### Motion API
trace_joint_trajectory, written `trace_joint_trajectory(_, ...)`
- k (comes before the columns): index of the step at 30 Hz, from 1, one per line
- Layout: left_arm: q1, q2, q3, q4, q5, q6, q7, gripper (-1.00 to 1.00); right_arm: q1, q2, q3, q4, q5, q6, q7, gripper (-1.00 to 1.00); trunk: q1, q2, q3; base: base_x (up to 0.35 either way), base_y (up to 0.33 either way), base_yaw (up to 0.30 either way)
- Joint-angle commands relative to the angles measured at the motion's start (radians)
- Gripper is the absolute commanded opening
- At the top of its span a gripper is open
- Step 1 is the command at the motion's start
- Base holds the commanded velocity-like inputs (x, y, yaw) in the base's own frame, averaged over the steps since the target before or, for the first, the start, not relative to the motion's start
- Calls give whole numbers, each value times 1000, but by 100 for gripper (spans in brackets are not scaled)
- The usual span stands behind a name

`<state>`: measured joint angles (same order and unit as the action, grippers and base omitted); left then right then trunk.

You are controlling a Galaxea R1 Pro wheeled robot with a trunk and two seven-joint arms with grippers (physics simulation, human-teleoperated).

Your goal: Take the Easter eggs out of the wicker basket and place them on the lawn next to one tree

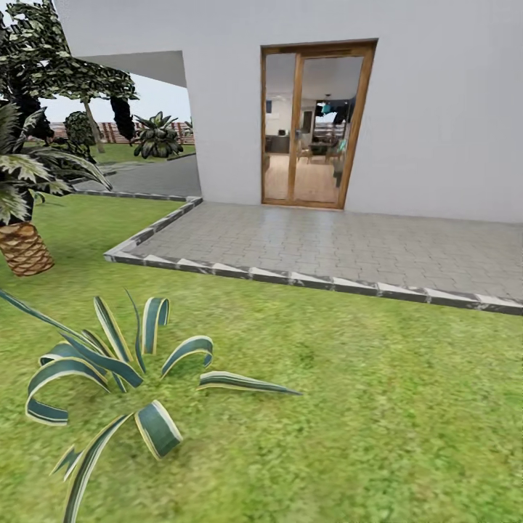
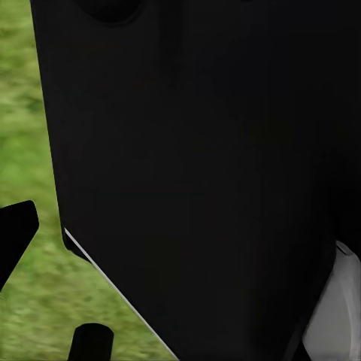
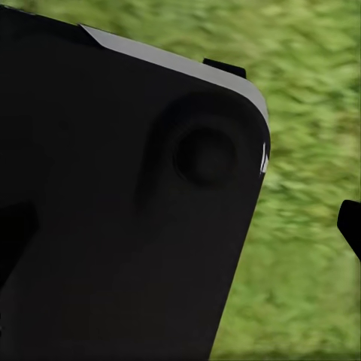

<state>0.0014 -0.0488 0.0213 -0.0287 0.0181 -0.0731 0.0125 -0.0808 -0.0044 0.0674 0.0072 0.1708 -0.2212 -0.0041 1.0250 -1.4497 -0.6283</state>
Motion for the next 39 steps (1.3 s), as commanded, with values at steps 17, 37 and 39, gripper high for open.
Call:
trace_joint_trajectory(17,0,1,2,-2,2,-2,1,100,-1,0,6,2,3,-3,0,100,0,0,-1,178,0,0)
trace_joint_trajectory(37,0,1,3,-2,2,-2,1,100,-1,0,6,2,3,-4,0,100,0,0,-1,82,0,-161)
trace_joint_trajectory(39,0,1,3,-2,2,-2,1,100,-1,0,6,2,3,-4,0,100,0,0,-1,0,0,-258)
